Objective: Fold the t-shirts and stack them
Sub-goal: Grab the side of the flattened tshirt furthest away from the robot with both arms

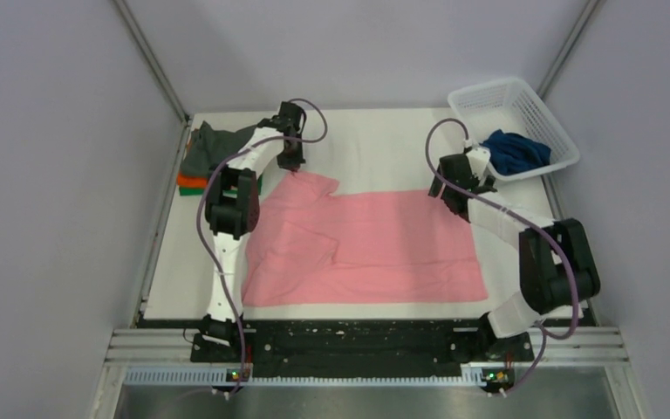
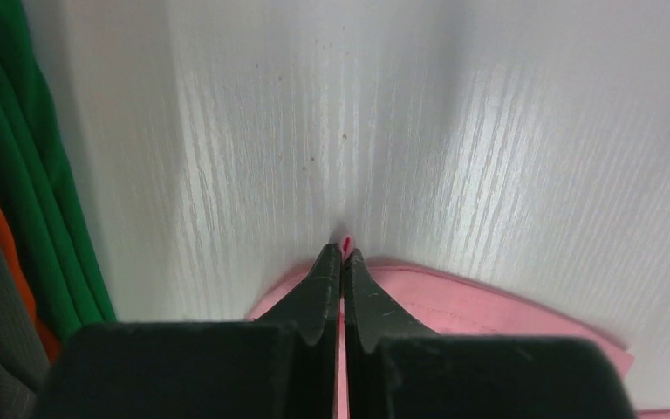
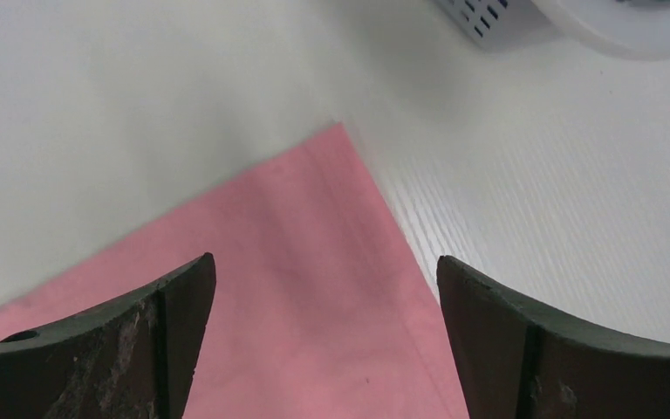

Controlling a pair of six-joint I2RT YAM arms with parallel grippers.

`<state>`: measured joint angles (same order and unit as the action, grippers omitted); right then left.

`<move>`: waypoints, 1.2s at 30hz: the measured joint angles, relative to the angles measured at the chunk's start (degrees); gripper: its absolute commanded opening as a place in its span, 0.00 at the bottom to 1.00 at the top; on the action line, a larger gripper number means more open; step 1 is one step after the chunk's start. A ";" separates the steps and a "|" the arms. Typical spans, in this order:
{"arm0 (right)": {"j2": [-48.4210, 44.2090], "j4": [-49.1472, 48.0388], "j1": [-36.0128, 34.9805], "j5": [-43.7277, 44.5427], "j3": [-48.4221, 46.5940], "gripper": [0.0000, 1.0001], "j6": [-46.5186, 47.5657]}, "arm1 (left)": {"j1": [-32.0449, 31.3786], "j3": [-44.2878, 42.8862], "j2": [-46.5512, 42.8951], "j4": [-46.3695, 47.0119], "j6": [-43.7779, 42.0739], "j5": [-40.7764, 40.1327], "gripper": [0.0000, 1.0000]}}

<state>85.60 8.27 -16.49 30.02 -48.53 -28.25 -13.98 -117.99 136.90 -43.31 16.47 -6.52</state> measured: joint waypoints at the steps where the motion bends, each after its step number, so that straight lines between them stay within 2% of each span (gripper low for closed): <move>1: 2.71 0.79 0.70 0.42 -2.43 0.93 -0.31 | -0.02 0.74 -0.52 -0.17 0.26 0.31 0.00; 8: 17.09 2.51 3.13 4.17 -17.38 0.86 -1.01 | -0.68 9.92 -7.54 -0.24 2.69 1.18 0.00; 10: 19.91 2.56 3.39 4.81 -19.52 0.80 -1.38 | -1.03 13.33 -10.93 0.31 3.37 1.29 0.00; 15: 25.44 6.19 4.83 3.85 -22.77 0.73 -2.08 | -2.23 19.39 -19.10 2.27 4.70 1.75 0.00; 19: 26.34 8.57 5.92 2.99 -23.28 0.68 -3.48 | -3.43 22.47 -23.19 3.78 5.09 1.77 0.00; 22: 26.27 8.96 6.16 2.40 -23.23 0.56 -4.68 | -4.31 24.04 -24.74 4.39 5.66 1.70 0.00; 26: 25.66 9.05 6.16 1.77 -22.29 0.31 -6.34 | -5.16 26.60 -25.90 4.76 6.25 1.38 0.00; 30: 24.11 9.27 6.19 1.84 -20.13 0.23 -7.72 | -5.57 29.00 -27.41 4.79 6.45 0.85 0.00; 36: 23.61 9.14 6.19 1.86 -19.30 0.01 -9.27 | -5.64 31.23 -31.10 5.01 7.28 0.33 0.00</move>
<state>109.21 17.41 -10.31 31.88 -67.83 -37.52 -19.62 -86.76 105.80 -38.30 23.75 -6.20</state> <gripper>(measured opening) 0.113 0.016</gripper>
